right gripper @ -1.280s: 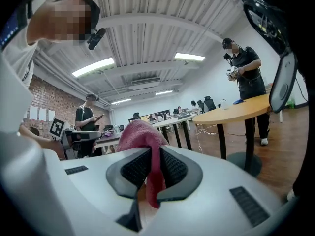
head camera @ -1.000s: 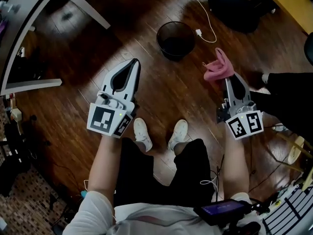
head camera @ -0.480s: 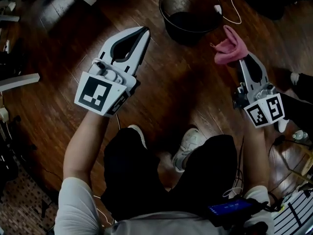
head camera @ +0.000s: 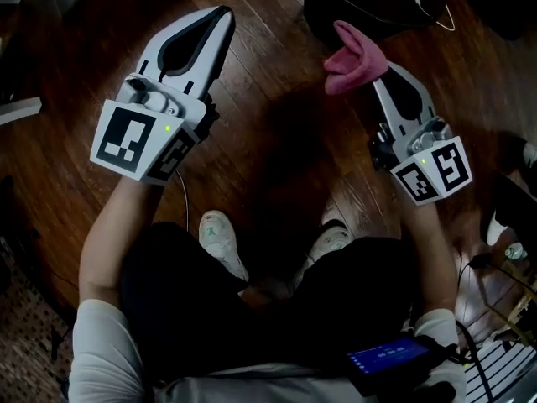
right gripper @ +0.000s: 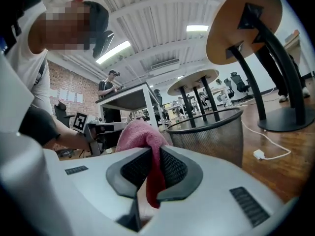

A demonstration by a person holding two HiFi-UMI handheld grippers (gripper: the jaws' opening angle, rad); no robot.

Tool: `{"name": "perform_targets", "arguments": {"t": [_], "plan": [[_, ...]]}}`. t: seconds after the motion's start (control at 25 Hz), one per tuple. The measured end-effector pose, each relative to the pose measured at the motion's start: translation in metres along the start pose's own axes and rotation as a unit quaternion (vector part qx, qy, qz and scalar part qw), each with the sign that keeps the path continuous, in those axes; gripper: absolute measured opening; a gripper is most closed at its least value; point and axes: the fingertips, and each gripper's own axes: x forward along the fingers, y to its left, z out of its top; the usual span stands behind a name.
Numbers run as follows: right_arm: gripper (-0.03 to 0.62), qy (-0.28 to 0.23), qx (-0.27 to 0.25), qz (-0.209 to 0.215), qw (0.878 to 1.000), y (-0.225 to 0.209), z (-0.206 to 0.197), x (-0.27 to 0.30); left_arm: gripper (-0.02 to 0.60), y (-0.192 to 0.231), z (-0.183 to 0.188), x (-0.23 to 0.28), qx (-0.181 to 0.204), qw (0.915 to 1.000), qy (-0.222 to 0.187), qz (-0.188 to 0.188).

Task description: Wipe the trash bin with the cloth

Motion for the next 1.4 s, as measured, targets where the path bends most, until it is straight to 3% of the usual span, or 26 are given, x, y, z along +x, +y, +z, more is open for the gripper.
{"name": "perform_targets", "arguments": {"t": [0.28, 0.44, 0.56, 0.8, 1.04, 1.4], "plan": [[0.044, 0.036, 0.023, -0.017, 0.999, 0.019, -0.028, 0.100, 0.011, 0.014, -0.007, -0.022, 0.005, 0.9997, 0.023, 0.004], [0.044, 0.029, 0.094, -0.061, 0.993, 0.009, -0.033, 0.129, 0.011, 0.026, -0.009, -0.032, -0.014, 0.9995, 0.019, 0.020], [0.044, 0.014, 0.129, -0.077, 0.989, 0.003, -0.033, 0.138, 0.011, 0.026, -0.009, -0.038, -0.003, 0.9994, 0.027, 0.021], [0.044, -0.004, 0.179, -0.128, 0.975, -0.029, -0.043, 0.100, 0.011, 0.010, -0.017, -0.031, 0.000, 0.9994, 0.034, -0.002], [0.044, -0.004, 0.164, -0.135, 0.977, -0.051, -0.035, 0.043, 0.011, -0.008, -0.013, -0.023, -0.003, 0.9991, 0.032, -0.026], [0.044, -0.050, 0.116, -0.237, 0.963, -0.150, -0.004, -0.027, 0.011, -0.019, -0.009, -0.024, -0.003, 0.9990, 0.029, -0.033]]}}
